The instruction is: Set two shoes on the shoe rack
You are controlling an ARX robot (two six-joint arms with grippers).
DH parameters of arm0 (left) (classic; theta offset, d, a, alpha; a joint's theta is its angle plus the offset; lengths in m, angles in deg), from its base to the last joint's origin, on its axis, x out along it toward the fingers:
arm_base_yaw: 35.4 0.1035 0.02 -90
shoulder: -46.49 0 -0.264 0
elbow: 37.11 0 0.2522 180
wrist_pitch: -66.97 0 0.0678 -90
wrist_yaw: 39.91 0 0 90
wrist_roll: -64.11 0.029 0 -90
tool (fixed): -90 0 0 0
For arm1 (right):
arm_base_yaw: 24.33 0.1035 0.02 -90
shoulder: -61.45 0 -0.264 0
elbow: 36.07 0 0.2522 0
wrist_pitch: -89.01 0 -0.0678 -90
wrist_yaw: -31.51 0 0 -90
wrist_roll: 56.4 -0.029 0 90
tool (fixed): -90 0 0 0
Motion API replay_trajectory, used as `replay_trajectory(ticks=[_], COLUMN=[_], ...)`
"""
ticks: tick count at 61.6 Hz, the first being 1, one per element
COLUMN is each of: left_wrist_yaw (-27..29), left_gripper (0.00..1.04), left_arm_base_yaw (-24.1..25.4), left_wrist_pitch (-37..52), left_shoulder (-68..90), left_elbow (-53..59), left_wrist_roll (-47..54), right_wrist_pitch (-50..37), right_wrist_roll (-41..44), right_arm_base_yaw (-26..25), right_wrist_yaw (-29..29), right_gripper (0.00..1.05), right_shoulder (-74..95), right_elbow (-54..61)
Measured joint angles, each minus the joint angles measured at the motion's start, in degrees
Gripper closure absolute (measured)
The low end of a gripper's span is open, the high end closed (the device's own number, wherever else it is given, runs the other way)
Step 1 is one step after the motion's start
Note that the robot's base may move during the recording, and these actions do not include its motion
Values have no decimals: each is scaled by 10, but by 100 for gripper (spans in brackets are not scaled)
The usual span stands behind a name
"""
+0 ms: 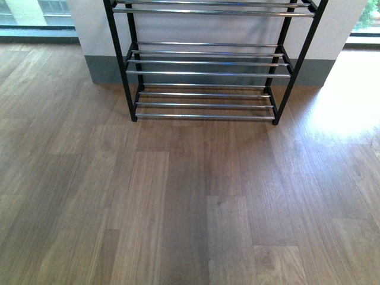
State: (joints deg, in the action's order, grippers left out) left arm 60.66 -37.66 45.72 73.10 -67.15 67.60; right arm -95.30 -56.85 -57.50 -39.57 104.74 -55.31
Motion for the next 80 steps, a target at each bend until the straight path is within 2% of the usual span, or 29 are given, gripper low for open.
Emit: replay_trajectory(ticks=[80], left_wrist_yaw=[2], left_gripper=[103], left_arm_base_yaw=[-2], left_wrist_pitch=[0], left_shoulder=[0], left_elbow=[2], left_wrist_roll=[-2], right_wrist_pitch=[1], right_wrist_roll=[0], right_arm_base_yaw=[0], right_wrist_yaw=[2], right_gripper=[103], right_shoulder=[-2], right_elbow=[0])
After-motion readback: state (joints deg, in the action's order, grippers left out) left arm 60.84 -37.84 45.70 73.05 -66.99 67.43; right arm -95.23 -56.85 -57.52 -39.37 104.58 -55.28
